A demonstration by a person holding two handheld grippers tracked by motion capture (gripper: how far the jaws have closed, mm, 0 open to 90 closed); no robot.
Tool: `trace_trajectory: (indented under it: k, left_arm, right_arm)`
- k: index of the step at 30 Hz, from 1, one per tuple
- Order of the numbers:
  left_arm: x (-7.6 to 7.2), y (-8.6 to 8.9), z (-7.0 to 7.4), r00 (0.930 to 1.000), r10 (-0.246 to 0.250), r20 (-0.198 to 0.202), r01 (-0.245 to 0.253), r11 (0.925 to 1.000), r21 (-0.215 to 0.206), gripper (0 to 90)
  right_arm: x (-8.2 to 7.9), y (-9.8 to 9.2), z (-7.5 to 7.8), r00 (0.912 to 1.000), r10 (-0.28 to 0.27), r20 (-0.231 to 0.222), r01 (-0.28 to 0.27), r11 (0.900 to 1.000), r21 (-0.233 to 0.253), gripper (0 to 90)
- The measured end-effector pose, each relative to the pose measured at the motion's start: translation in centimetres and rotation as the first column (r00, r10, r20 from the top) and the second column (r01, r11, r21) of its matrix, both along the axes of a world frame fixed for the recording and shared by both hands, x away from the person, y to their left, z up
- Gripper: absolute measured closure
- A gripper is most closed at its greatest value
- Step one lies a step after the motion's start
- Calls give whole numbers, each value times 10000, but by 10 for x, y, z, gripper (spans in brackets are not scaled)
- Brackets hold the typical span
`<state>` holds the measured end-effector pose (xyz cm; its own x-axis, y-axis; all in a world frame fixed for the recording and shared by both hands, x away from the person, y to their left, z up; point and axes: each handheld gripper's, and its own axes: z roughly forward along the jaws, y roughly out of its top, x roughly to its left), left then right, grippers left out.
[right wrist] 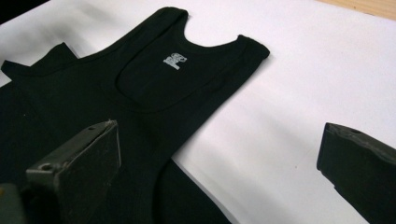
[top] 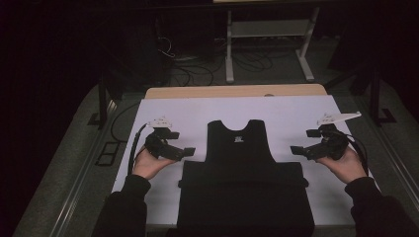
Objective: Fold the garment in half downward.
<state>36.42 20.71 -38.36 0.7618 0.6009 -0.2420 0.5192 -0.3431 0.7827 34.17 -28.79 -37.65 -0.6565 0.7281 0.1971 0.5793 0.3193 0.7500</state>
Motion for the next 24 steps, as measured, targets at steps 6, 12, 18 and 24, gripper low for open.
trace_trajectory:
  k: [6, 12, 18, 24]
  left_arm:
    - [7, -4, 4, 9998, -161, 67, 161, 9999, 58, 0]
    - [15, -8, 5, 9997, -246, 28, 246, 9996, 156, 0]
    - [23, -10, 9, 9996, -262, 93, 262, 9997, -5, 0]
    - [31, -14, 12, 9995, -289, 123, 289, 9996, -21, 0]
  right_arm:
    - [7, 0, 3, 10000, 48, 42, -48, 10000, 60, 0]
    - [11, -1, 5, 10000, 21, 53, -21, 10000, 15, 0]
    - [19, -3, 8, 10000, -11, 96, 10, 10000, 28, 0]
    - [30, 0, 14, 10000, 30, 81, -31, 10000, 41, 0]
